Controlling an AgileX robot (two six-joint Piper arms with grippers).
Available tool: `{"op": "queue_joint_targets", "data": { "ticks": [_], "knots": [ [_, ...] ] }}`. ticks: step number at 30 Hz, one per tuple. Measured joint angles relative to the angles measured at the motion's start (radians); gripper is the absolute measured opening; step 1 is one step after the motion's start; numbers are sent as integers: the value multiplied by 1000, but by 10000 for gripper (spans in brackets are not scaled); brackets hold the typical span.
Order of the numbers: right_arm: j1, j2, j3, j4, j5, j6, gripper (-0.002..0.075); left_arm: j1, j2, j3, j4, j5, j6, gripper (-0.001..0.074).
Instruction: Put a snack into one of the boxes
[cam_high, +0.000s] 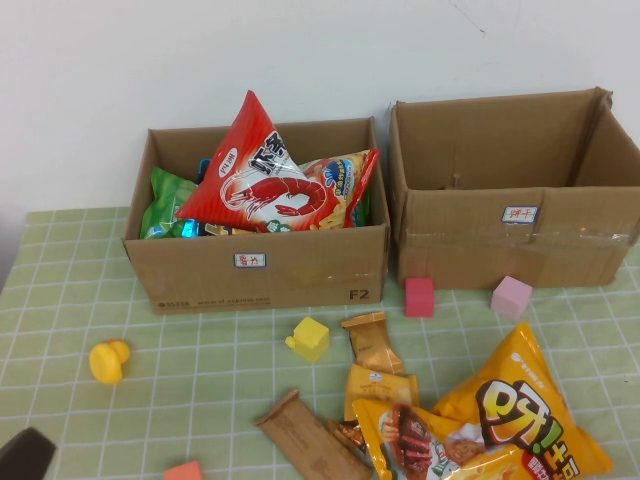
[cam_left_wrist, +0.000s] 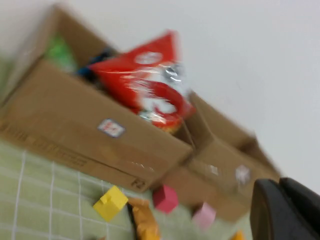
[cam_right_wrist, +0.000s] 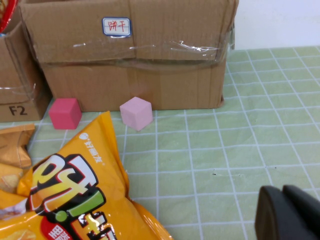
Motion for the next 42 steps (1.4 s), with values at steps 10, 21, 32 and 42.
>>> {"op": "queue_joint_targets", "data": {
  "ticks": [10, 21, 32, 42],
  "knots": [
    [0, 0, 0, 0, 0, 0, -2, 0, 404, -355, 181, 459, 323, -2],
    [0, 0, 0, 0, 0, 0, -2, 0, 721, -541, -1, 516, 742, -2],
    [0, 0, 0, 0, 0, 0, -2, -143, 1007, -780, 400, 596, 761, -2],
    [0, 0, 0, 0, 0, 0, -2, -572, 1256, -790, 568, 487, 665, -2]
  ]
}}
